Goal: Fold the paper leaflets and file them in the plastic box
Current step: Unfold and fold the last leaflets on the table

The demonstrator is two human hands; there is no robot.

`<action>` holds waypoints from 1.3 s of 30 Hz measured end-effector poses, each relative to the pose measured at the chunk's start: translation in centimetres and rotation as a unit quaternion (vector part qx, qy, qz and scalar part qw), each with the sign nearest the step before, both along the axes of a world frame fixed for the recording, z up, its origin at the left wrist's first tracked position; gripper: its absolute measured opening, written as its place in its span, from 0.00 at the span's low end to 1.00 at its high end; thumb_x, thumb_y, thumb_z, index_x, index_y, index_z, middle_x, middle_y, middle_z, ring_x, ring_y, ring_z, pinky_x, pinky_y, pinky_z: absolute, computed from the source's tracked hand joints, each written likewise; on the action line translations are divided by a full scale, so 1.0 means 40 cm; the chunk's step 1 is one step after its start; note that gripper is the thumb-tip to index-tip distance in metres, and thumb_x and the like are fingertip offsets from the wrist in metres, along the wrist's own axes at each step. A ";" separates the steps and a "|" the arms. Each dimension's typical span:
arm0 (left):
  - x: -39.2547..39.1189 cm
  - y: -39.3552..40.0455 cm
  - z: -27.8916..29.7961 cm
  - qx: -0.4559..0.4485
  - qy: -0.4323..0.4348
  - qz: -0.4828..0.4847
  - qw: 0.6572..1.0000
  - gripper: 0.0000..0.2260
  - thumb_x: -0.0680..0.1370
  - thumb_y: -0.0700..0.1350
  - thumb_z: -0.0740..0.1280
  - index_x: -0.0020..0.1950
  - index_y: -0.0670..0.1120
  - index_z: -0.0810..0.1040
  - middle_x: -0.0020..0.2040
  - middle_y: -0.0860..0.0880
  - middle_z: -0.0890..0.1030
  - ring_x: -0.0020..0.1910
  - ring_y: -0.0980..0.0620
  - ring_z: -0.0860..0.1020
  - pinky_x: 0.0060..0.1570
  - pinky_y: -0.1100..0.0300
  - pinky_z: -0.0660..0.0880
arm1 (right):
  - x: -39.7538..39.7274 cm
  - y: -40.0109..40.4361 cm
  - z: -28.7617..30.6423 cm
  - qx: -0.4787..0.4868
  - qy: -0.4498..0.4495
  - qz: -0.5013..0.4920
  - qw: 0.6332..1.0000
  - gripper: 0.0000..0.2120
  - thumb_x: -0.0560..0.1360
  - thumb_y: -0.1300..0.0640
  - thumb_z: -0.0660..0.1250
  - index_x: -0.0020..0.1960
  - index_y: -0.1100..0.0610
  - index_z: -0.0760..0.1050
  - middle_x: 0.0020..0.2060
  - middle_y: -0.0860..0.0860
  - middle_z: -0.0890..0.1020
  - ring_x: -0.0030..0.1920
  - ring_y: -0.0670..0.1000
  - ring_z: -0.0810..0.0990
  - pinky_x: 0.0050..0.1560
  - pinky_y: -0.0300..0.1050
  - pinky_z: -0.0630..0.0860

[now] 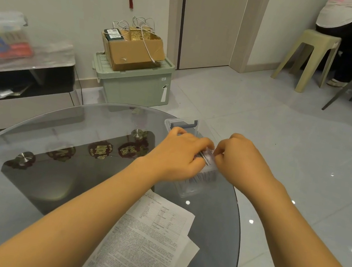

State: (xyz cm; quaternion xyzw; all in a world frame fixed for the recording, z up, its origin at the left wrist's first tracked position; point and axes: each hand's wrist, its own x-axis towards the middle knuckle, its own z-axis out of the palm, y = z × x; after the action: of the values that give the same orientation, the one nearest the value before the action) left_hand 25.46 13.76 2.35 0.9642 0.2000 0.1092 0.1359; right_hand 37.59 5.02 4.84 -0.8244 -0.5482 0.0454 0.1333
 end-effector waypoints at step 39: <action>-0.005 0.002 0.001 -0.030 -0.003 0.023 0.999 0.21 0.70 0.49 0.50 0.58 0.48 0.74 0.47 0.56 0.72 0.49 0.54 0.69 0.61 0.53 0.60 | -0.020 0.031 0.010 0.002 0.011 -0.065 0.998 0.19 0.71 0.59 0.67 0.27 0.60 0.62 0.23 0.53 0.62 0.25 0.51 0.59 0.25 0.41 0.56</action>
State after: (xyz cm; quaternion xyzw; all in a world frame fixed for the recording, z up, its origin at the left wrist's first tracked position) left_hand 25.28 13.83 2.37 0.9544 0.2249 0.1095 0.1628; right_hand 36.77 6.24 5.24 -0.8575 -0.4921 0.0443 0.1436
